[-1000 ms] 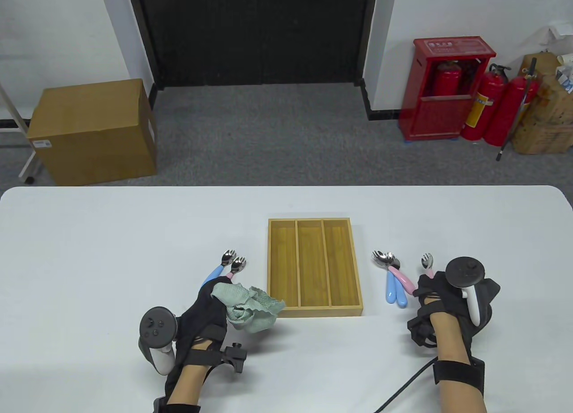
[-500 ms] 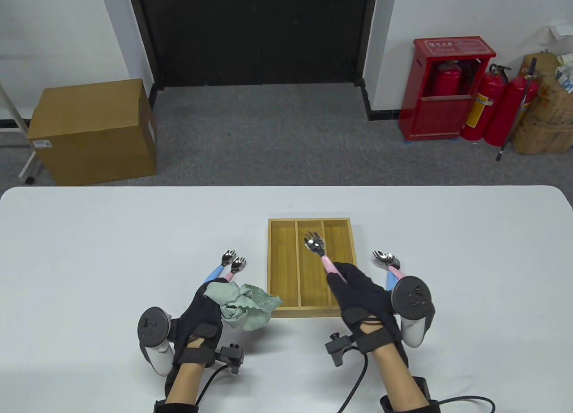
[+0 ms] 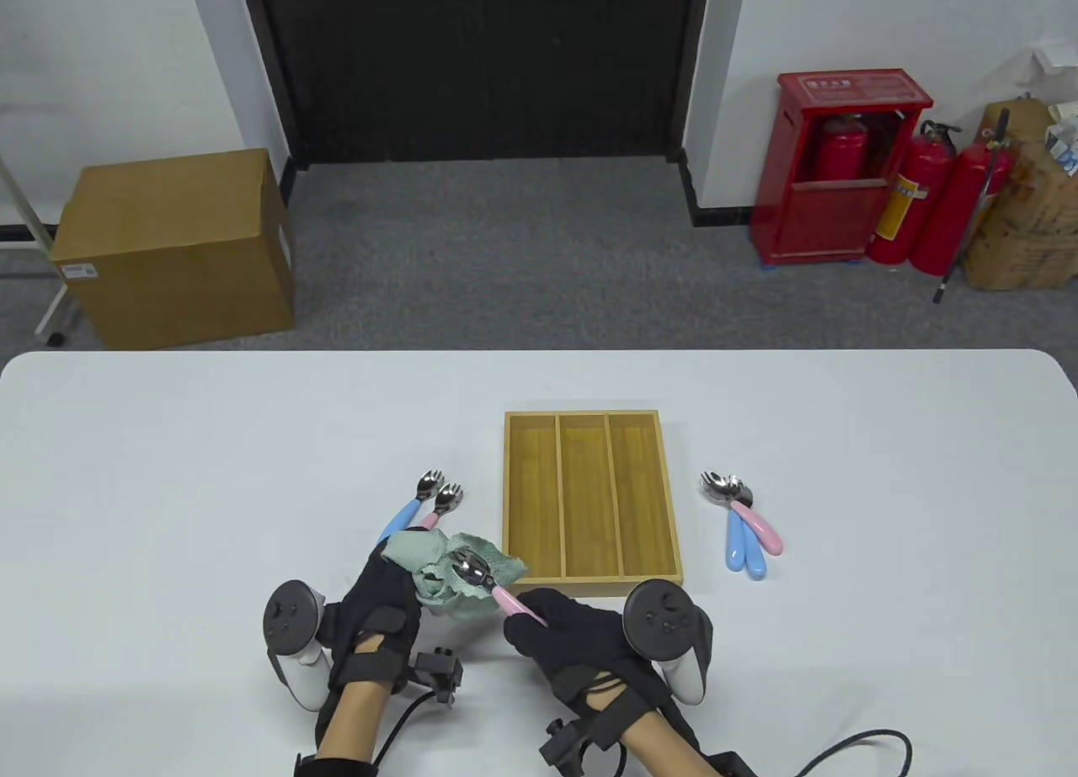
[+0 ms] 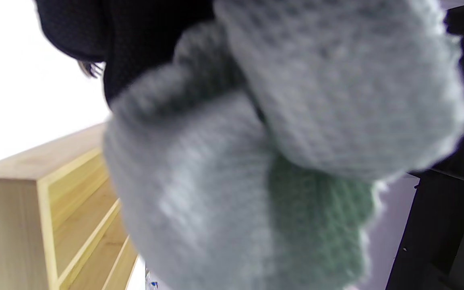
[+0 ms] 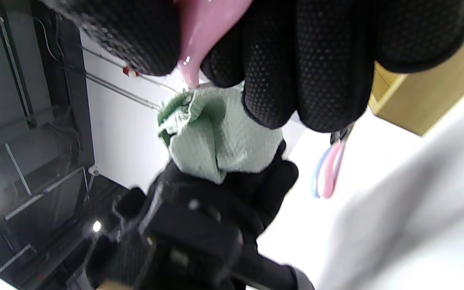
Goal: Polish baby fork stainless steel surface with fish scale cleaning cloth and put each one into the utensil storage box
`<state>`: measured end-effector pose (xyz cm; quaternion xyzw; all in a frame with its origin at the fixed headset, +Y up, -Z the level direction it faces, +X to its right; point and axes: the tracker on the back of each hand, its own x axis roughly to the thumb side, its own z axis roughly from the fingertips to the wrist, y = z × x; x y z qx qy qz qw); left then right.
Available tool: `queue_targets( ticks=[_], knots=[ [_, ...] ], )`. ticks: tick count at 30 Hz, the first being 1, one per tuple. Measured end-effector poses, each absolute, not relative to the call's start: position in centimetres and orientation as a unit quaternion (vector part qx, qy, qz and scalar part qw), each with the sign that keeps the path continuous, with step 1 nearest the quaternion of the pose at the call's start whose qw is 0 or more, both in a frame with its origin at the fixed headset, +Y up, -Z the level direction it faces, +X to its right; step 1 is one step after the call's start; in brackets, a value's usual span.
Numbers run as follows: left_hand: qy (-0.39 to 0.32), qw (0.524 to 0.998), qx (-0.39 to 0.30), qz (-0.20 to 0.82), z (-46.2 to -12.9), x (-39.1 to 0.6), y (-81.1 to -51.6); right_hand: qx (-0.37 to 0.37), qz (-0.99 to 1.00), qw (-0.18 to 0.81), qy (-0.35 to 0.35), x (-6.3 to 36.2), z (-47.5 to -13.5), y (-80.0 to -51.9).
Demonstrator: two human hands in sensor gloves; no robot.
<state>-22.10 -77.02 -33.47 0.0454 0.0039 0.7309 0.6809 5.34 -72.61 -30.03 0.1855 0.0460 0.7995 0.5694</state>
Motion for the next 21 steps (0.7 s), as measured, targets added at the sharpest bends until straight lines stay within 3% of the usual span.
queue_targets(
  ticks=[5, 11, 21],
  knots=[
    [-0.036, 0.648, 0.009, 0.761, -33.5, -20.8, -77.1, 0.197, 0.808, 0.549, 0.077, 4.6, -30.0, -73.6],
    [-0.169, 0.577, -0.070, 0.796, -33.9, -18.5, -76.7, 0.188, 0.787, 0.579, 0.097, 5.4, -30.5, -74.0],
    [-0.250, 0.542, -0.140, 0.790, -33.6, -17.0, -76.1, 0.167, 0.795, 0.577, 0.090, 7.4, -31.5, -74.5]
  ],
)
